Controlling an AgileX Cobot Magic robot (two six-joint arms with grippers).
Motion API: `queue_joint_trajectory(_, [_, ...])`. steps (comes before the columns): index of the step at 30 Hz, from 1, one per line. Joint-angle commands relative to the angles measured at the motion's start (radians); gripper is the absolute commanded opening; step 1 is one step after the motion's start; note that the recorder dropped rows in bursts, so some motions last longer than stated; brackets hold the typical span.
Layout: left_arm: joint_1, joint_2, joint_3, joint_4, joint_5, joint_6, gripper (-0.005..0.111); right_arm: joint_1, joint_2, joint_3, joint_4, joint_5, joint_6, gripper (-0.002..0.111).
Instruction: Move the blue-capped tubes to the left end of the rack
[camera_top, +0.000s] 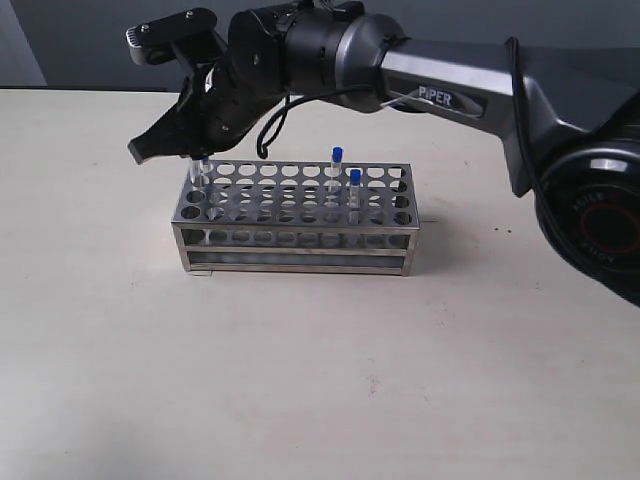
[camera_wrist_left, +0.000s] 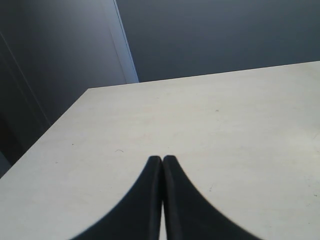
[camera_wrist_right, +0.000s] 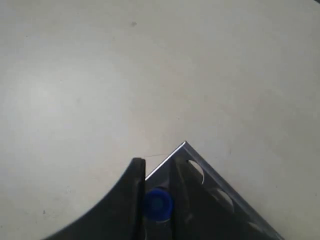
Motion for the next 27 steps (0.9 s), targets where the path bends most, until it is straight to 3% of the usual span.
queue_joint_trajectory(1, [0.004,0.004,-0.002,-0.001,-0.014,-0.003,0.000,0.002,0.038,-0.007,0.008,0.007,-0.007,-0.001])
queue_joint_trajectory(27, [0.004,0.004,-0.002,-0.001,-0.014,-0.003,0.000,0.027,0.049,-0.007,0.006,-0.005,-0.058,-0.001])
